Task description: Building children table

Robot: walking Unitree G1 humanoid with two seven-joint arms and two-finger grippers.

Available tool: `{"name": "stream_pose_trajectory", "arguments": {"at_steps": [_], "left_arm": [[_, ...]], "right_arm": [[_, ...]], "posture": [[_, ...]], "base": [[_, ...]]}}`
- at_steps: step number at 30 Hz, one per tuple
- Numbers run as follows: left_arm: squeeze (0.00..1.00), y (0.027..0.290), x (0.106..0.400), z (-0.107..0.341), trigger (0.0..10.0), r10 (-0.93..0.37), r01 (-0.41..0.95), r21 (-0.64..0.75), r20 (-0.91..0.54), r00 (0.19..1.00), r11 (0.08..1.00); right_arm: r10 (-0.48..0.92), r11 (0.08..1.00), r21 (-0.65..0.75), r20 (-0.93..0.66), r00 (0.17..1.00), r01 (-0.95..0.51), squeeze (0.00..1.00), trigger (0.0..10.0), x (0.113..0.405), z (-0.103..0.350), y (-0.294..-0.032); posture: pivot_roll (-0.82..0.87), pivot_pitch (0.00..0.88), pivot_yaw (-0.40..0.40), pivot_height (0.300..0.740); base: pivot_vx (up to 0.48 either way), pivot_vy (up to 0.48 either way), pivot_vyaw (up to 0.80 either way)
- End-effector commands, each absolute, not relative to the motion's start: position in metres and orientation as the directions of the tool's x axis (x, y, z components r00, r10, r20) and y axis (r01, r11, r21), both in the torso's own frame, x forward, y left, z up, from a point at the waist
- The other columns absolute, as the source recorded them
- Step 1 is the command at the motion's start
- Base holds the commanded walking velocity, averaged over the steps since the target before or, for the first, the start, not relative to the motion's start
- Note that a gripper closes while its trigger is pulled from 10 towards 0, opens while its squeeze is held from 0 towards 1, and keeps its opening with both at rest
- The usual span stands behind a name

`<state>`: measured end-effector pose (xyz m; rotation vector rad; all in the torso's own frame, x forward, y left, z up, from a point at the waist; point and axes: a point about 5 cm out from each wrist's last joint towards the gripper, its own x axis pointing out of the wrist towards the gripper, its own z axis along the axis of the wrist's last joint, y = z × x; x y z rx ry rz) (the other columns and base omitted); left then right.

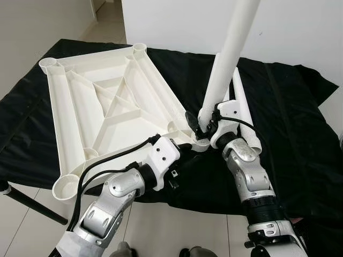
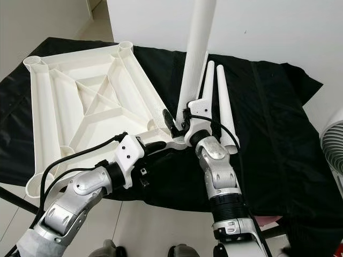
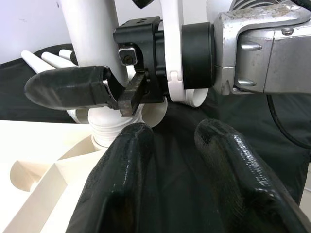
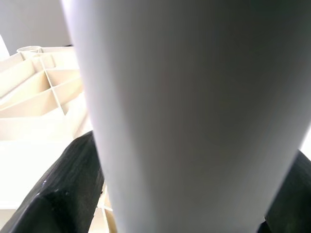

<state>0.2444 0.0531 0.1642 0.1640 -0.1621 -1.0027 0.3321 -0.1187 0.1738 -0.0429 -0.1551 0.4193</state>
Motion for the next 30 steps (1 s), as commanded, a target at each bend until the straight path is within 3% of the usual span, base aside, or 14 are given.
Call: {"name": "stream_pose_trajectory", "arguments": {"at_steps": [1,2,3,4,5,18,19,24,30], "left_arm": [[0.00,0.051,0.242,0.163,10.0,-0.866,0.843,0.210,0.050,0.497,0.495],[0.00,0.051,0.242,0.164,10.0,-0.867,0.843,0.211,0.051,0.496,0.495],[0.00,0.051,0.243,0.164,10.0,-0.866,0.842,0.212,0.052,0.497,0.496],[0.00,0.051,0.243,0.164,10.0,-0.866,0.842,0.212,0.052,0.497,0.496],[0.00,0.052,0.243,0.164,10.0,-0.865,0.841,0.212,0.052,0.498,0.497],[0.00,0.053,0.243,0.165,10.0,-0.863,0.838,0.214,0.051,0.503,0.502],[0.00,0.053,0.243,0.165,10.0,-0.863,0.838,0.214,0.050,0.503,0.501],[0.00,0.053,0.243,0.165,10.0,-0.863,0.838,0.215,0.050,0.503,0.501],[0.00,0.053,0.243,0.166,10.0,-0.862,0.837,0.215,0.052,0.504,0.502]], "right_arm": [[0.418,0.909,-0.072,0.145,0.897,-0.411,0.00,10.0,0.333,0.174,-0.118],[0.464,0.886,-0.084,0.134,0.876,-0.456,0.00,10.0,0.335,0.173,-0.116],[0.514,0.857,-0.101,0.109,0.851,-0.505,0.00,2.8,0.339,0.169,-0.115],[0.514,0.857,-0.101,0.109,0.851,-0.505,0.00,2.8,0.339,0.169,-0.115],[0.549,0.835,-0.117,0.092,0.831,-0.538,0.00,0.0,0.342,0.166,-0.115],[0.593,0.801,-0.125,0.025,0.805,-0.586,0.00,0.0,0.348,0.157,-0.127],[0.582,0.808,-0.123,0.019,0.813,-0.576,0.00,10.0,0.349,0.156,-0.128],[0.525,0.845,-0.131,0.010,0.851,-0.519,0.00,10.0,0.352,0.154,-0.130],[0.332,0.941,-0.067,0.016,0.943,-0.331,0.00,10.0,0.353,0.152,-0.126]], "posture": [[-0.05,0.073,-0.008,0.740],[-0.05,0.075,-0.005,0.740],[-0.04,0.077,0.000,0.740],[-0.04,0.077,0.000,0.740],[-0.04,0.078,-0.001,0.740],[-0.04,0.082,-0.001,0.740],[-0.04,0.083,0.000,0.740],[-0.04,0.081,0.000,0.740],[-0.04,0.077,-0.002,0.740]], "base": [[0.000,0.000,0.00],[0.000,0.000,0.00],[0.000,0.000,0.00],[0.000,0.000,0.00],[0.000,0.000,0.00],[0.000,0.000,0.00],[0.000,0.000,0.00],[0.000,0.000,0.00],[0.000,0.000,0.00]]}}
